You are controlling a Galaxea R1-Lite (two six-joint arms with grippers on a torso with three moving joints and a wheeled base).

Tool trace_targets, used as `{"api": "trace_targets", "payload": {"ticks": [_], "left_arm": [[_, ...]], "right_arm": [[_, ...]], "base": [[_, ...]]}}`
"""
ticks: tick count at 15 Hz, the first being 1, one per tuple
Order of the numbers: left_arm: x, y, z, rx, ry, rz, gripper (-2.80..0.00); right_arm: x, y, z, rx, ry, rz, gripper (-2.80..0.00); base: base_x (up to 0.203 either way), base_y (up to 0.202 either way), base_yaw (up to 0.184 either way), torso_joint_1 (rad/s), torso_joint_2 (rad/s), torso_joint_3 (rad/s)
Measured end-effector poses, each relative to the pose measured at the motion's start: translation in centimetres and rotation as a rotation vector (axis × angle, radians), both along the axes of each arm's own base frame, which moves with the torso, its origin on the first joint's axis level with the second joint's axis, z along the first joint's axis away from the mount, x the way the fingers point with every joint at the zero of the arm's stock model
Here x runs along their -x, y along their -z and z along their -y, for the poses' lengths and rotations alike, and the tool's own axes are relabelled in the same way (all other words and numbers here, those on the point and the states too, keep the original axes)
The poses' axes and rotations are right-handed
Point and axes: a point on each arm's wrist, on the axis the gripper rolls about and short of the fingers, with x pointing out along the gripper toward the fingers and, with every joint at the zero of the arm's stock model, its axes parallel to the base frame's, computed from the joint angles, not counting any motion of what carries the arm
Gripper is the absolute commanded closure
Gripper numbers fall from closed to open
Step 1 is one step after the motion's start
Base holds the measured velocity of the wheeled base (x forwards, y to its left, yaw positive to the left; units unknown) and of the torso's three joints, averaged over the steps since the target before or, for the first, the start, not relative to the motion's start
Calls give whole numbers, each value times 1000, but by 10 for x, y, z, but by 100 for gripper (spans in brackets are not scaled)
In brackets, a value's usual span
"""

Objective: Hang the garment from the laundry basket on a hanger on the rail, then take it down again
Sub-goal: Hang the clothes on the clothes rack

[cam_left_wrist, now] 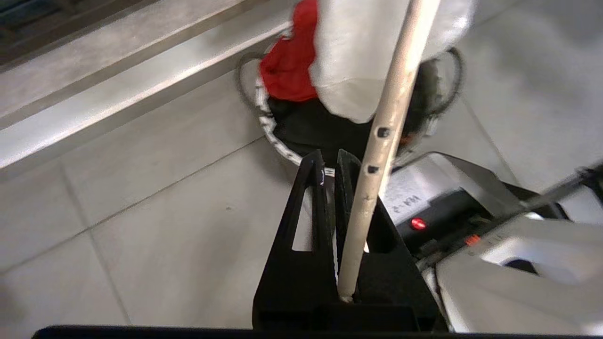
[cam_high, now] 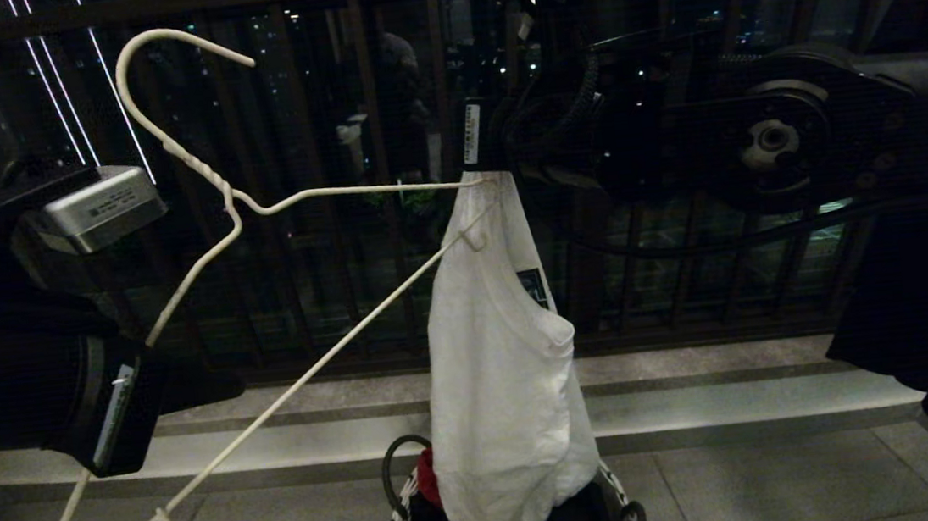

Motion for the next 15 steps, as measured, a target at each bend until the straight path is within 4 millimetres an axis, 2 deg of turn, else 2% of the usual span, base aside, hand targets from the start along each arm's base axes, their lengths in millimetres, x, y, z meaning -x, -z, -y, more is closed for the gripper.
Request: {"api": "trace_targets", "payload": {"ticks": [7,15], "left_arm": [[-7,4,1,-58,-90,2,0],[-8,4,1,-77,-113,5,0]], "right_arm": [[0,-3,5,7,14,9,0],[-2,-8,13,21,46,22,0]], "base": [[0,0,0,0,0,0],[0,0,0,0,0,0]]}}
